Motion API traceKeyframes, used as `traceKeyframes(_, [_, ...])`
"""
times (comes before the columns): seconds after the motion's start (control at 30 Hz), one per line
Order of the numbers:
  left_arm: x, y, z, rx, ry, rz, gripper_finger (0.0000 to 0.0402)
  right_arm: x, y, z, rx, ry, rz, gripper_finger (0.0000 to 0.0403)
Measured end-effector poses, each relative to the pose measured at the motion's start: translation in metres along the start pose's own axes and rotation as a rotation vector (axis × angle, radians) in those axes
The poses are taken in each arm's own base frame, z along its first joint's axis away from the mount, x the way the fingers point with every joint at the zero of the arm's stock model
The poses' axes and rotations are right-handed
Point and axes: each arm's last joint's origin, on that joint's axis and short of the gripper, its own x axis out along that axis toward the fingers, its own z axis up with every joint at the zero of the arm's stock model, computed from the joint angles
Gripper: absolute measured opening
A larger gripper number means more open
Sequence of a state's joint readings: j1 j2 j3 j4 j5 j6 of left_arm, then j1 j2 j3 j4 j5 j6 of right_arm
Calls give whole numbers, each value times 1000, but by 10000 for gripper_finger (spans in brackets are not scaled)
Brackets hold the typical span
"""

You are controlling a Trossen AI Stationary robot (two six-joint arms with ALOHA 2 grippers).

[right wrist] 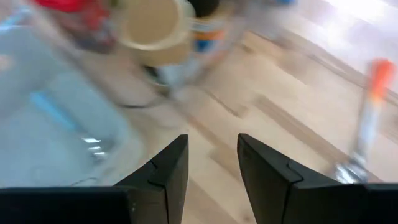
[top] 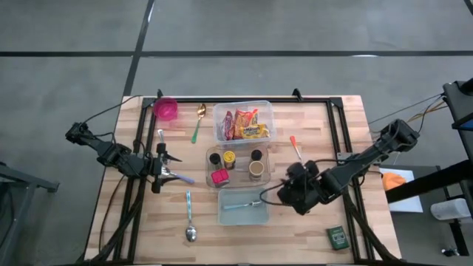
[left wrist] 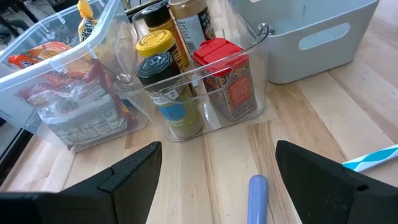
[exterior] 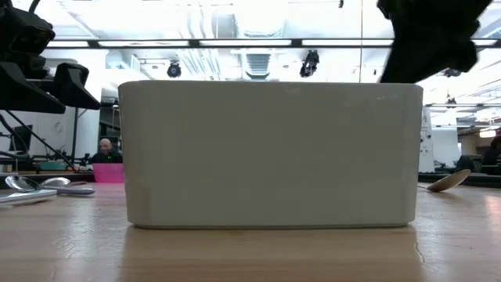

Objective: Pick & Place Food Item
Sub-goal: Put the orange spoon into the gray bin

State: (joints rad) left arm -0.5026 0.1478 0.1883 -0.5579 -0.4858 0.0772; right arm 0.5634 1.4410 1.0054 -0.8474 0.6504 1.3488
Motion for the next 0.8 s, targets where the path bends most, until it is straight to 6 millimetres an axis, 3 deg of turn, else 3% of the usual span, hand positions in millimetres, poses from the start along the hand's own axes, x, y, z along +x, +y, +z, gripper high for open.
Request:
traceKeyframes(0.2, [0,0,0,0,0,0,316,2,-22,1,132,15,-198,137])
traceKeyframes(0.43, [0,0,0,0,0,0,316,7,-43,10,162,58,-380,137])
traceKeyframes(0.8, [0,0,0,0,0,0,317,42,-69,13,111,144,-478,137])
